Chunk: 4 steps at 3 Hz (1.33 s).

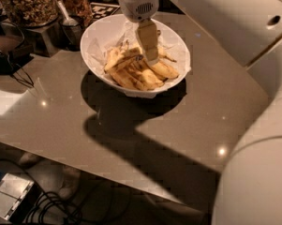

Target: Pick banana from white bowl

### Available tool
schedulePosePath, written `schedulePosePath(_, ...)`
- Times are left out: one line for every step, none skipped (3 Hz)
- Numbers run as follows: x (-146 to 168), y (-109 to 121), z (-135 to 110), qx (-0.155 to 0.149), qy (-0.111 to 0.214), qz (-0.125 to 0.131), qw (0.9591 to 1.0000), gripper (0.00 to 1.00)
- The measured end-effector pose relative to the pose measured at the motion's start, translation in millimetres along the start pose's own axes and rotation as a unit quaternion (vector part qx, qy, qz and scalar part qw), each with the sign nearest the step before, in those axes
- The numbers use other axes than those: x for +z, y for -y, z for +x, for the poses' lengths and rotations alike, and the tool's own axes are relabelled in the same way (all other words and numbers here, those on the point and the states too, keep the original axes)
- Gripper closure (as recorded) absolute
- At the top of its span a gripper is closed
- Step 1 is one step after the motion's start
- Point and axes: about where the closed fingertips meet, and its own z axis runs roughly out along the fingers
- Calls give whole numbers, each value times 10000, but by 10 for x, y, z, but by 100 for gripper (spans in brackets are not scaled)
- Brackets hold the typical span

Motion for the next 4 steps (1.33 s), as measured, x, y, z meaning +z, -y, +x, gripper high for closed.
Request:
schedulePosePath(109,103,-37,-111,-2,-53,9999,21)
schedulePosePath(238,147,-69,-162,42,-153,9997,37)
schedulePosePath(370,147,-81,-148,80,-281,9995,39)
schedulePosePath(518,135,-82,-106,115,-429,9990,38)
